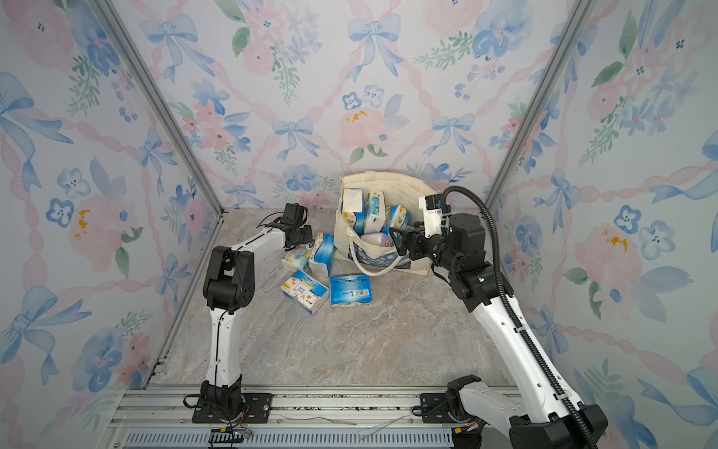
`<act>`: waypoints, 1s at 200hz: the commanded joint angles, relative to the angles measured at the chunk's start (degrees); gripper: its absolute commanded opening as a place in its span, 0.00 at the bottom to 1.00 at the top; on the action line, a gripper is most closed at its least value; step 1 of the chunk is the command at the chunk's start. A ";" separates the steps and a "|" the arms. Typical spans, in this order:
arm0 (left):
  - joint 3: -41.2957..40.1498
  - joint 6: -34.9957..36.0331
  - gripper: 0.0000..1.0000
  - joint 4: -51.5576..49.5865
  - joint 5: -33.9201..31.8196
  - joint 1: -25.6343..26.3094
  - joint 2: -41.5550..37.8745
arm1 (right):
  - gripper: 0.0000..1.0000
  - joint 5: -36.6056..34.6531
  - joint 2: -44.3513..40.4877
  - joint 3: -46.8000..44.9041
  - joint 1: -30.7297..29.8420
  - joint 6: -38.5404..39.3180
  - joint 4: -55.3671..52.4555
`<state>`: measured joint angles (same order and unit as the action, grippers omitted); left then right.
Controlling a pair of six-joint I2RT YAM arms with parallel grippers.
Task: Put tissues into the canvas bag
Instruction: Move the pack of facial tissues to the center of the board, then pick up the pack of facial tissues from the center of the board.
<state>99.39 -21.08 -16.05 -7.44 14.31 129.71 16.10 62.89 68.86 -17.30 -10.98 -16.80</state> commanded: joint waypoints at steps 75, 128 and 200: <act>-16.20 -0.10 0.16 -5.74 3.36 1.87 -11.95 | 0.84 1.30 0.14 0.23 -2.26 -1.15 -0.96; -17.98 -0.06 0.19 -5.65 1.19 1.45 -19.73 | 0.85 0.59 2.03 2.36 -6.94 3.28 -5.59; -25.94 -0.01 0.22 -4.84 2.30 1.33 -36.21 | 0.86 -1.23 7.98 4.88 -19.70 9.20 -12.29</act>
<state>76.97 -21.08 -20.67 -6.13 15.77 98.37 15.84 68.51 71.90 -33.50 -3.99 -25.56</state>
